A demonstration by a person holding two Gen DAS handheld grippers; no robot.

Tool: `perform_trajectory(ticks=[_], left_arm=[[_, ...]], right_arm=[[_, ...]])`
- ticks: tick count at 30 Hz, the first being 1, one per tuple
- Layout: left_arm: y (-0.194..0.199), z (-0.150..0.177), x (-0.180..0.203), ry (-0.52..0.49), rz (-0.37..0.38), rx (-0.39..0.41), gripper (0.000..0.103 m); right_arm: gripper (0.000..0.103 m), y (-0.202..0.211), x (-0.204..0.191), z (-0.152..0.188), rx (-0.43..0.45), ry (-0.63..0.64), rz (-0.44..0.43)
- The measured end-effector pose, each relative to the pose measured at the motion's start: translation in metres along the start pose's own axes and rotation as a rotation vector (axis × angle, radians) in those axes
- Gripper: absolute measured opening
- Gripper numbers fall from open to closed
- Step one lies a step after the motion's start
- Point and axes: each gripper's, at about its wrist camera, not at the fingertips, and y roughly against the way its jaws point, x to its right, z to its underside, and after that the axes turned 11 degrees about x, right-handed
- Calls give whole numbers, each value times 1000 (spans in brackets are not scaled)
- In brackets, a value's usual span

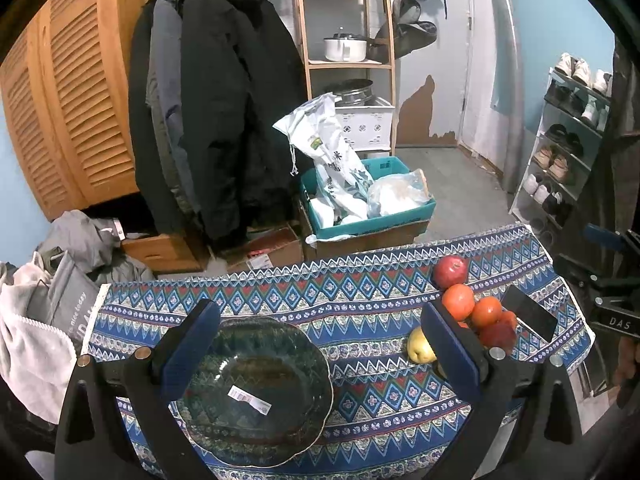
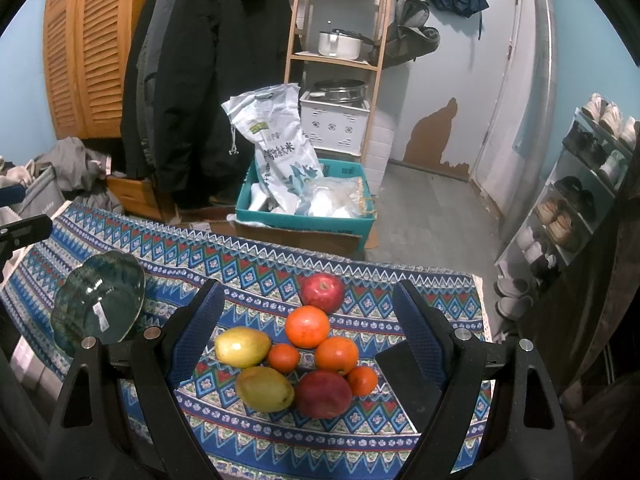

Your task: Organize fruits

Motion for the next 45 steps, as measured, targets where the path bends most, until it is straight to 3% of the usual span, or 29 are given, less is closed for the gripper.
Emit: perform_trajectory(ticks=[26,35,45], left_arm=[[-2,0,10,-20,37,1,102],[-21,4,28,-73,86,-56,102],[-62,19,50,-124,113,-154,102]], right_arm=[[84,0,7,-4,-16,-11,-5],[84,-15,21,2,-78,-34,23],[84,-50,36,30,-204,-50,43]])
